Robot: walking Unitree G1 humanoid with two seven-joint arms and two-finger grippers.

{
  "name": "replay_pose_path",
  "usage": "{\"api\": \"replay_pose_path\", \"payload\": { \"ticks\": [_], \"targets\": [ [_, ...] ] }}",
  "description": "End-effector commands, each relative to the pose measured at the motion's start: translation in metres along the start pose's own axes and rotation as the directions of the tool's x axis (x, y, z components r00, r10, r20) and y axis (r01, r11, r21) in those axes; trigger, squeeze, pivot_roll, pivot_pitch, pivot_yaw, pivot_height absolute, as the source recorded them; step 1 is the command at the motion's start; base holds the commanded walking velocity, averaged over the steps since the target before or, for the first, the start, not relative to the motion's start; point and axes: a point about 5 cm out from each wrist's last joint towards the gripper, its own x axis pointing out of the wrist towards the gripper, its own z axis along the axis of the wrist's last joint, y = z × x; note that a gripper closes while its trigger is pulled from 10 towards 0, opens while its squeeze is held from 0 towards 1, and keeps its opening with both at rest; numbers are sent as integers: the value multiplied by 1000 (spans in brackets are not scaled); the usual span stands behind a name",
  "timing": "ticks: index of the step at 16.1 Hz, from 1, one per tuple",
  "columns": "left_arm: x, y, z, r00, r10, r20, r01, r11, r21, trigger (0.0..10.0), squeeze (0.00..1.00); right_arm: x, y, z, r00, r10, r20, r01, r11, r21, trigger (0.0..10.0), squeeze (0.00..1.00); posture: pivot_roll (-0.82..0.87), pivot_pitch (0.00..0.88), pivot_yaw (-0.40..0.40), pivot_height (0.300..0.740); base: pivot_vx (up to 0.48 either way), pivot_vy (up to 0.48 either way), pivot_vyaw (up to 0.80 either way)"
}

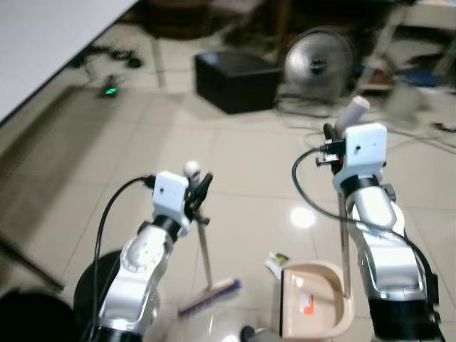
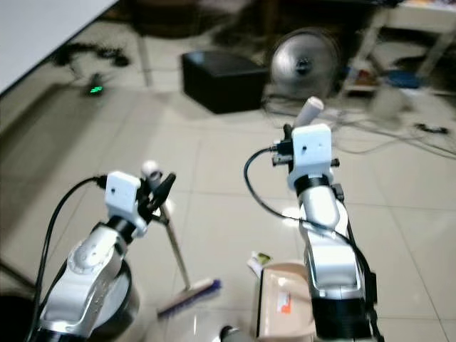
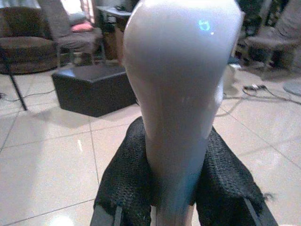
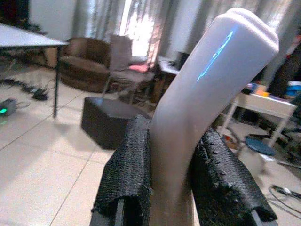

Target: Sweep floor

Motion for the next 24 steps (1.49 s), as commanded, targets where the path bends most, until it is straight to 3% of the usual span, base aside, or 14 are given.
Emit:
{"api": "replay_pose_path", "payload": {
  "ticks": [1,6,9,12,15,16,18,23,24],
  "targets": [
    [1,-2,9,1000,-9,30,8,1000,22,10000,0,-3,-6,2,1000,-24,1,24,1000,-14,10000,0,-33,0,18,740,0,0,-800],
    [-3,3,12,998,46,44,-48,998,39,10000,0,-10,-7,1,1000,-26,-15,26,999,-23,10000,0,-23,0,11,740,0,0,-800],
    [-7,5,13,997,63,40,-65,996,53,10000,0,-6,-10,6,997,-62,42,66,993,-101,10000,0,-16,7,8,740,0,0,-800],
    [-8,5,16,996,78,49,-81,996,44,10000,0,-4,-12,8,998,-48,47,54,990,-128,10000,0,-13,13,8,740,0,-232,0],
    [-7,6,17,995,90,44,-91,995,37,10000,0,-4,-12,12,996,-24,81,20,999,47,10000,0,-18,14,14,740,0,-373,0],
    [-6,6,17,995,93,43,-95,995,38,10000,0,-4,-13,11,996,-37,75,34,998,44,10000,0,-18,14,14,740,0,-371,0],
    [-6,7,18,994,101,46,-103,994,36,10000,0,-1,-18,8,992,-90,91,97,993,-66,10000,0,-15,11,15,740,0,-369,0],
    [-3,12,23,989,136,66,-139,989,50,10000,0,1,-28,6,995,-80,68,80,997,-3,10000,0,-13,11,11,740,0,-299,0],
    [-1,14,22,988,148,43,-149,989,13,10000,0,1,-28,4,995,-82,64,82,997,2,10000,0,-14,9,10,740,0,0,0]
  ]
}}
